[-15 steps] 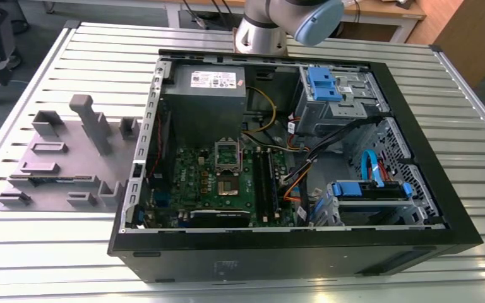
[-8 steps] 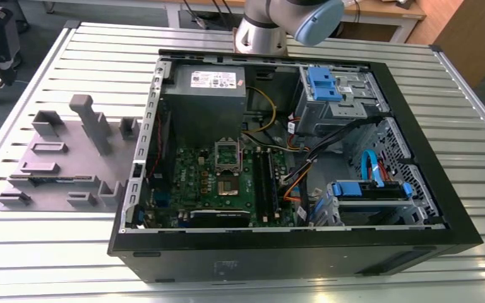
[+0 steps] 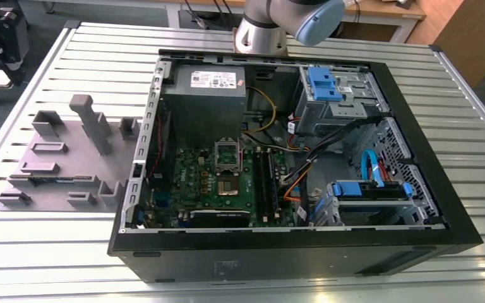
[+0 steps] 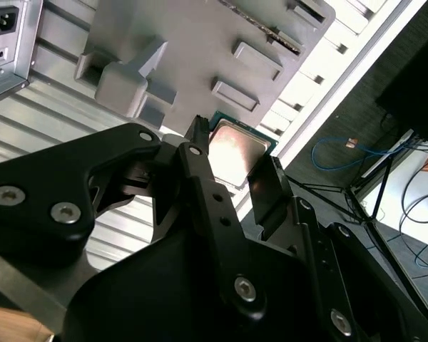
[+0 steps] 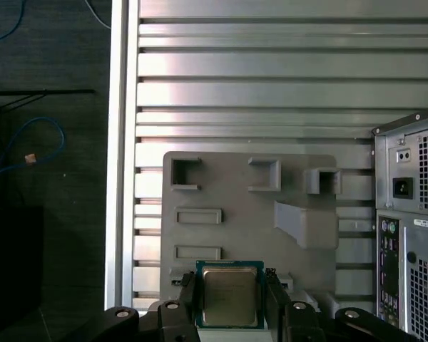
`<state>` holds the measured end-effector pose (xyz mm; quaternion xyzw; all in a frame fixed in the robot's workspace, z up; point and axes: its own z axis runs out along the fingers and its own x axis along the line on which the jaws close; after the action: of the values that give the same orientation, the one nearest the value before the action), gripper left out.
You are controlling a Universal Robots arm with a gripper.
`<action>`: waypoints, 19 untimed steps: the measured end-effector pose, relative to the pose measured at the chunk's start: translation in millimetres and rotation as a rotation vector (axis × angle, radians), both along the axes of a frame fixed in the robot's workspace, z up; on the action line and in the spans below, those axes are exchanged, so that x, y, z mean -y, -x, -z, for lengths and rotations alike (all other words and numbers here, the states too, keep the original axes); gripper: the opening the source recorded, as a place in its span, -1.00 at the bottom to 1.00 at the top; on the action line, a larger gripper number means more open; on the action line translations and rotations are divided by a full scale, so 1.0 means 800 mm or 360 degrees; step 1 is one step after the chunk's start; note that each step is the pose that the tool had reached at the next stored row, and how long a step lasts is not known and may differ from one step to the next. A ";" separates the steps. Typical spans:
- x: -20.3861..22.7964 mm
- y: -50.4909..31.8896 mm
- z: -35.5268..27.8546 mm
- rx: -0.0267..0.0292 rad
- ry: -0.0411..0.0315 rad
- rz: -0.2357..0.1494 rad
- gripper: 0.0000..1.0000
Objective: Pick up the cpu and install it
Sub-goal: 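Pick up the cpu and move it towards the insertion slot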
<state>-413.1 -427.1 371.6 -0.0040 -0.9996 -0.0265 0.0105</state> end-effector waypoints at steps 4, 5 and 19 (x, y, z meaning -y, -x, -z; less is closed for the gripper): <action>0.0000 -0.011 0.0002 -0.00001 0.0000 0.0000 -0.06; 0.0000 -0.014 0.0002 -0.00002 0.0000 0.0000 -0.06; -0.0004 -0.056 0.0016 -0.00001 0.0000 0.0000 -0.06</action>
<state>-368.2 -426.8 370.3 -0.0041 -0.9996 -0.0265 0.0105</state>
